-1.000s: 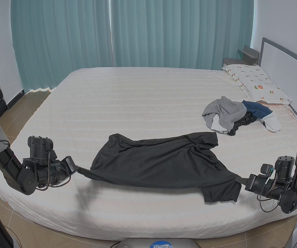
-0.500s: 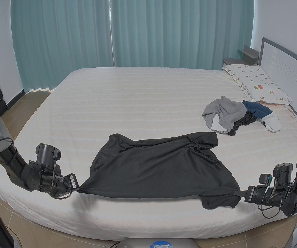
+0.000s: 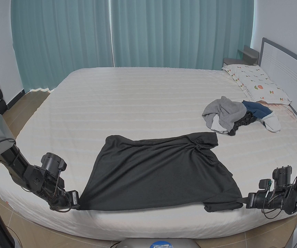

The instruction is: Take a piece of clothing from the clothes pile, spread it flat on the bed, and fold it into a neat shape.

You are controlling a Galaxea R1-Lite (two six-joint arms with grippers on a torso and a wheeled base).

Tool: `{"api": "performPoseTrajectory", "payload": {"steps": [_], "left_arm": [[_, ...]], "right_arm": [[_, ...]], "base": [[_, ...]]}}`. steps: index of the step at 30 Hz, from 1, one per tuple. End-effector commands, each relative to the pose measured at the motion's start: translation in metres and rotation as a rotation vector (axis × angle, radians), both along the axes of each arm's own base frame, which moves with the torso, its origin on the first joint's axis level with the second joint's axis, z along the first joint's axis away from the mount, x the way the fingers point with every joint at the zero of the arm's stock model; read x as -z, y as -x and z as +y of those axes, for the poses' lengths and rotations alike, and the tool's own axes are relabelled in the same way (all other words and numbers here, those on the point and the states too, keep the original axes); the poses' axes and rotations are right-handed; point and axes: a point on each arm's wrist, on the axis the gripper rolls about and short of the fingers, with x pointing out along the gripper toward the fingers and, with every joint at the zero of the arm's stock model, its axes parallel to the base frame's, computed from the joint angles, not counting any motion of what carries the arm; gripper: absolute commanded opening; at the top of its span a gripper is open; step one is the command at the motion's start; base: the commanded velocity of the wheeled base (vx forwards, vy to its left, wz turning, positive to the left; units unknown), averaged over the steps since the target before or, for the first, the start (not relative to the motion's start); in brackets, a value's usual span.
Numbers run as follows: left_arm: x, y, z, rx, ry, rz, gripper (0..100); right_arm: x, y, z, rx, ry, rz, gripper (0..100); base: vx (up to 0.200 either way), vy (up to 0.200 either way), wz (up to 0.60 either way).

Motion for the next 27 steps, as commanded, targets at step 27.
{"api": "performPoseTrajectory", "payload": {"steps": [27], "left_arm": [[-0.003,0.02,-0.006,0.138,-0.064,0.139,0]], "right_arm": [[0.009,-0.005,-0.014,0.03,0.227,0.249,0]], "base": [[0.0,0.0,0.0]]}}
